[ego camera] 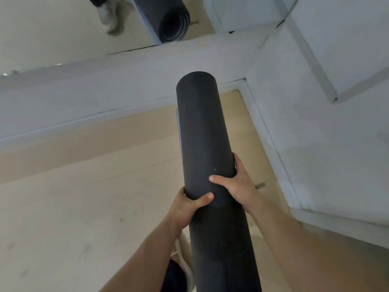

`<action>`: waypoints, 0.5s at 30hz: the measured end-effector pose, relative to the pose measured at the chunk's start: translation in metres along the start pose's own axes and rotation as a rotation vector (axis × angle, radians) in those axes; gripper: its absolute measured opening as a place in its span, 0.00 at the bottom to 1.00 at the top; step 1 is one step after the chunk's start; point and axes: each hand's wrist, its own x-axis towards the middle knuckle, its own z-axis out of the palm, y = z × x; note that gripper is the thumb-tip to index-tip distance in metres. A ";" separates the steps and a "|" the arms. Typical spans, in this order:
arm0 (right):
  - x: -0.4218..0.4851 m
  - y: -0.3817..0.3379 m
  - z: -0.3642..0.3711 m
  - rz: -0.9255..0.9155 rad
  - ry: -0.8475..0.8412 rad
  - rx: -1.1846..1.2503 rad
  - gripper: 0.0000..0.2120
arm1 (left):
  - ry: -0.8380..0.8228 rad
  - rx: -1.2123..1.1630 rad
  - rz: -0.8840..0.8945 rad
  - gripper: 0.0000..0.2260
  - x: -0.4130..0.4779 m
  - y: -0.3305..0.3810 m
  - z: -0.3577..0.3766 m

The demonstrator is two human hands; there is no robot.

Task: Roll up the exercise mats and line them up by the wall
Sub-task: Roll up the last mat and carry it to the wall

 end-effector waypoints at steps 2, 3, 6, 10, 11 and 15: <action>0.032 0.006 -0.034 0.004 0.016 -0.016 0.36 | 0.000 0.011 -0.011 0.42 0.037 0.003 0.032; 0.049 0.010 -0.050 0.006 0.017 -0.017 0.34 | -0.003 0.015 -0.010 0.44 0.055 0.004 0.046; 0.102 0.031 -0.091 0.020 0.025 -0.013 0.32 | 0.007 0.044 -0.002 0.44 0.115 0.001 0.087; 0.182 0.068 -0.132 0.014 0.032 -0.015 0.35 | 0.045 0.058 0.024 0.33 0.200 -0.015 0.132; 0.198 0.075 -0.139 0.007 0.035 -0.018 0.36 | 0.061 0.059 0.037 0.33 0.218 -0.019 0.139; 0.272 0.105 -0.169 -0.042 0.078 -0.083 0.33 | 0.114 0.064 0.054 0.34 0.293 -0.036 0.177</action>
